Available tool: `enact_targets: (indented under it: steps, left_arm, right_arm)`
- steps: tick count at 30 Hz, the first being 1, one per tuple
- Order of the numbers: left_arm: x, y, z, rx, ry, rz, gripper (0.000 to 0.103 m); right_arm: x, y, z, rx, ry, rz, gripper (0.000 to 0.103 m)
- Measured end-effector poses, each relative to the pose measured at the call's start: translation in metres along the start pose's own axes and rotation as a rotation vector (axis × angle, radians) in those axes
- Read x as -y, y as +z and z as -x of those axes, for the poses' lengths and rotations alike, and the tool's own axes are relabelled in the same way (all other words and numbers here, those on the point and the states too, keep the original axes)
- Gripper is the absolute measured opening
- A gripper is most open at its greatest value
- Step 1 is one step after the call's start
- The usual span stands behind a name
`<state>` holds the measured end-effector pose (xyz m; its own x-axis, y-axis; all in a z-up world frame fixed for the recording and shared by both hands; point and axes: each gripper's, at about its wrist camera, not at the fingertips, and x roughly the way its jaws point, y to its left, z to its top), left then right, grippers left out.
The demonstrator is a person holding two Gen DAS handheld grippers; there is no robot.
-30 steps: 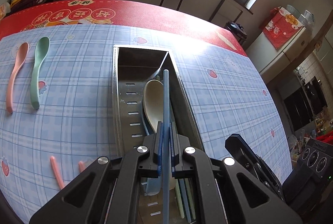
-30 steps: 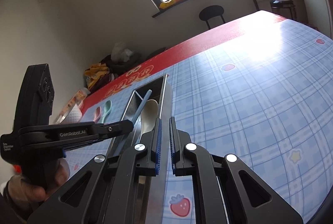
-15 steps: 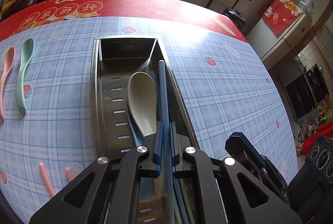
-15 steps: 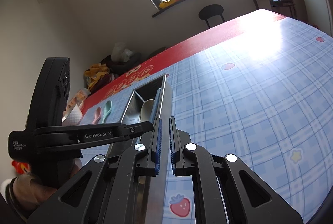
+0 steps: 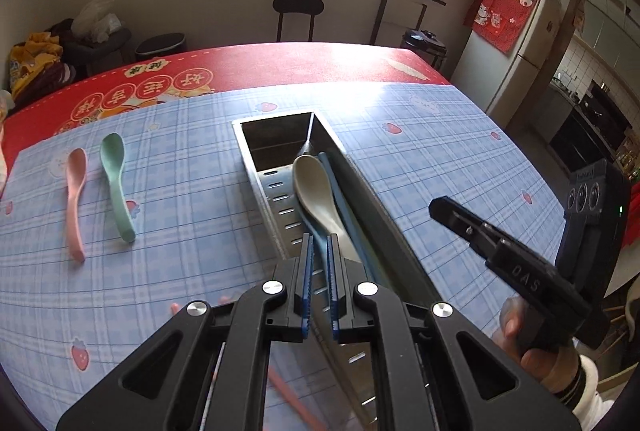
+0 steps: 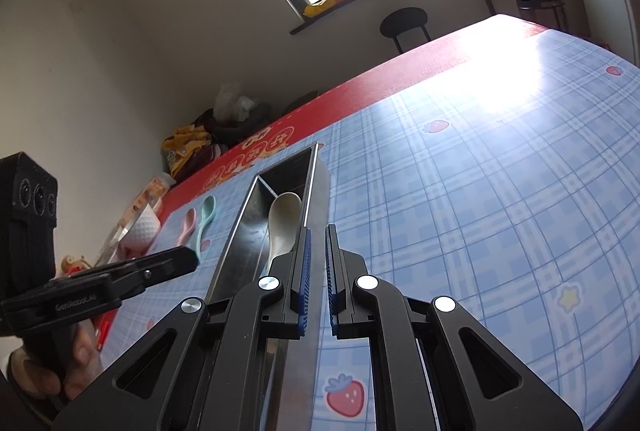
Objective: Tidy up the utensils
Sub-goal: 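Lower the blue chopstick into the steel tray and open the left gripper, then grasp the pink spoon by its handle with the left gripper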
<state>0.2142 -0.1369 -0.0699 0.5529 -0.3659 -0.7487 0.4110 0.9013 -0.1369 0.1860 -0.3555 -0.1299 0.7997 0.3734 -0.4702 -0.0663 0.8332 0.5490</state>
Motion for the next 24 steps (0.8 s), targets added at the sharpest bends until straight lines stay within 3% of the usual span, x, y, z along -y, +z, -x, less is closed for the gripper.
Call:
enact_targets:
  steps: [13, 19, 24]
  left_arm:
    - [-0.082, -0.071, 0.055, 0.030, 0.110, 0.139, 0.007]
    - [-0.123, -0.083, 0.083, 0.062, 0.149, 0.188, 0.007]
    - [-0.156, -0.072, 0.090, 0.077, 0.164, 0.211, 0.007]
  right_arm:
    - [-0.009, -0.002, 0.002, 0.013, -0.029, 0.037, 0.008]
    - [-0.026, -0.004, 0.001, 0.005, -0.096, 0.107, 0.008]
    - [-0.034, -0.003, -0.001, -0.020, -0.141, 0.140, 0.008]
